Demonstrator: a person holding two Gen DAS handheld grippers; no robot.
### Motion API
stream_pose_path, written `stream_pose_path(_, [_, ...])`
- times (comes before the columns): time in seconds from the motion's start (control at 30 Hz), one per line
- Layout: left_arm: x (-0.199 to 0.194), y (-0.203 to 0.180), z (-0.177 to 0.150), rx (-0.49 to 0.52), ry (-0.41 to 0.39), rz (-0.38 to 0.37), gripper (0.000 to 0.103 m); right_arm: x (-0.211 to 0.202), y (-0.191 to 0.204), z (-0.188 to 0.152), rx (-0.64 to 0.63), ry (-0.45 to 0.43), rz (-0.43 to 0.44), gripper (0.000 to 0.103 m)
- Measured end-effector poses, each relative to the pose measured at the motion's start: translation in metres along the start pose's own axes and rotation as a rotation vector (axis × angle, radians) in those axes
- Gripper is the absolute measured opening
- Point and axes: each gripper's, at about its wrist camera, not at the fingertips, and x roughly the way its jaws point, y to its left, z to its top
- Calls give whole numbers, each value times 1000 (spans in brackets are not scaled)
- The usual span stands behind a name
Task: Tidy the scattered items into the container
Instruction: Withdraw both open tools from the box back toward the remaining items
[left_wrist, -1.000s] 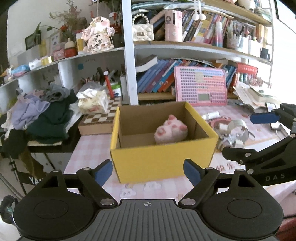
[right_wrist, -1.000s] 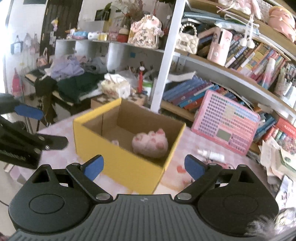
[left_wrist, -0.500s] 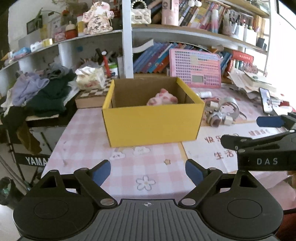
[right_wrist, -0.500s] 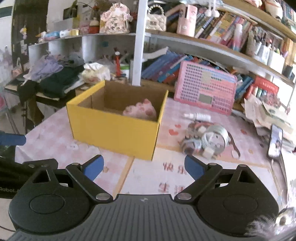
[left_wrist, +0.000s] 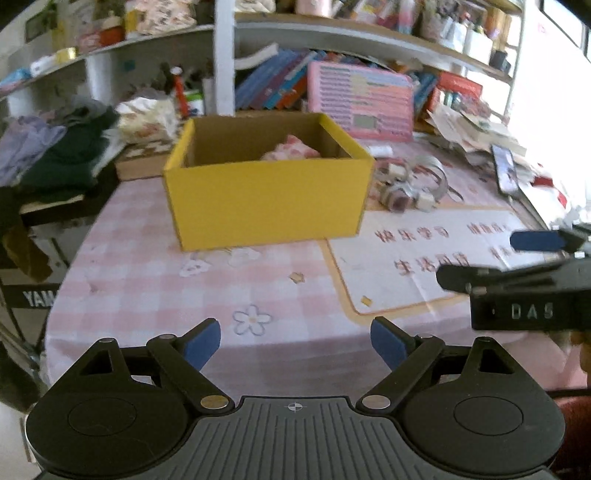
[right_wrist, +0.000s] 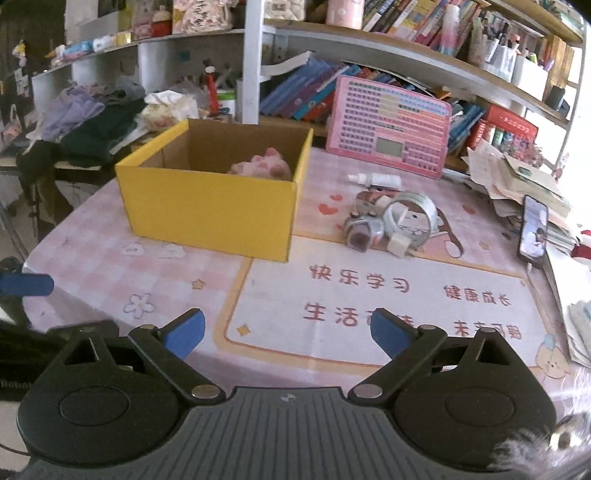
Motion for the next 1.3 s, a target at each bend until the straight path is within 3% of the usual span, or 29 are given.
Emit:
stream_pose_path(0.67, [37,-54,18,119,54,-126,91,6,-54,-18,113,77,-74,98])
stream_pose_path(1.3, [95,-136,54,209,112,-195,91,34,-148,-24,203,158,-143,97])
